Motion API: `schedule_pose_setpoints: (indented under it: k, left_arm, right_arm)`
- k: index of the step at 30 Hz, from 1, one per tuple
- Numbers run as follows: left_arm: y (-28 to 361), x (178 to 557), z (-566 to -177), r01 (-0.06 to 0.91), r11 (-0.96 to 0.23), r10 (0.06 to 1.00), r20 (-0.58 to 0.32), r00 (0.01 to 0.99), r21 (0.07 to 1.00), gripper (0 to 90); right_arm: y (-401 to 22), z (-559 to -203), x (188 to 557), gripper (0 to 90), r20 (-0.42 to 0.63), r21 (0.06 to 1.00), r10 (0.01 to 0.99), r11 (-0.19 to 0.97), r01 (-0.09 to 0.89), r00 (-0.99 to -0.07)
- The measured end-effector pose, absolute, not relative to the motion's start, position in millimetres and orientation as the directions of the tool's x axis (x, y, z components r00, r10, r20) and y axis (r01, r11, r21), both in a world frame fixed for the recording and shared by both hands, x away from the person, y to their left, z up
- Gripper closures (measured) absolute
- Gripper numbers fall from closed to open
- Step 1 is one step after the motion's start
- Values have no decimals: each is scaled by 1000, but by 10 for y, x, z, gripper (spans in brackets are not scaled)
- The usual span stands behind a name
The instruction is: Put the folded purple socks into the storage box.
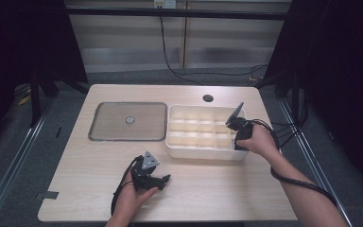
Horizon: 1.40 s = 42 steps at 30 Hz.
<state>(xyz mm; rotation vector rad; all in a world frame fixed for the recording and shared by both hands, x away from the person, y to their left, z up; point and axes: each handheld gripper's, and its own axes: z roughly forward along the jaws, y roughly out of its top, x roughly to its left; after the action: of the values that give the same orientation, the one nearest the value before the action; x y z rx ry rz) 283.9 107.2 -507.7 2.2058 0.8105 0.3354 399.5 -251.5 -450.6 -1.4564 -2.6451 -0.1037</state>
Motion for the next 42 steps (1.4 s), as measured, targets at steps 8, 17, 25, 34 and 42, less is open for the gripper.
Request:
schedule_pose_setpoints:
  k: [8, 17, 25, 34, 42]
  left_arm:
    - [1072, 2840, -5077, 449, -519, 644, -12, 765, 728, 218]
    - [1066, 2836, -5081, 453, -508, 650, -19, 760, 733, 219]
    - [1066, 2837, -5081, 452, -508, 650, -18, 760, 734, 218]
    - [1064, 2835, -5083, 456, -504, 651, -24, 759, 734, 219]
    - [1064, 2835, -5083, 456, -504, 651, -24, 758, 734, 218]
  right_arm:
    - [-2564, -4459, 3999, 900, 170, 15, 835, 528, 849, -523]
    - [-2580, -4336, 3998, 872, 167, 27, 835, 529, 848, -525]
    - [-2600, -4228, 4016, 840, 160, 36, 835, 527, 849, -526]
    - [-2624, -4120, 4018, 816, 157, 46, 838, 522, 852, -522]
    - [-2682, -4025, 4011, 749, 159, 68, 842, 513, 856, -516]
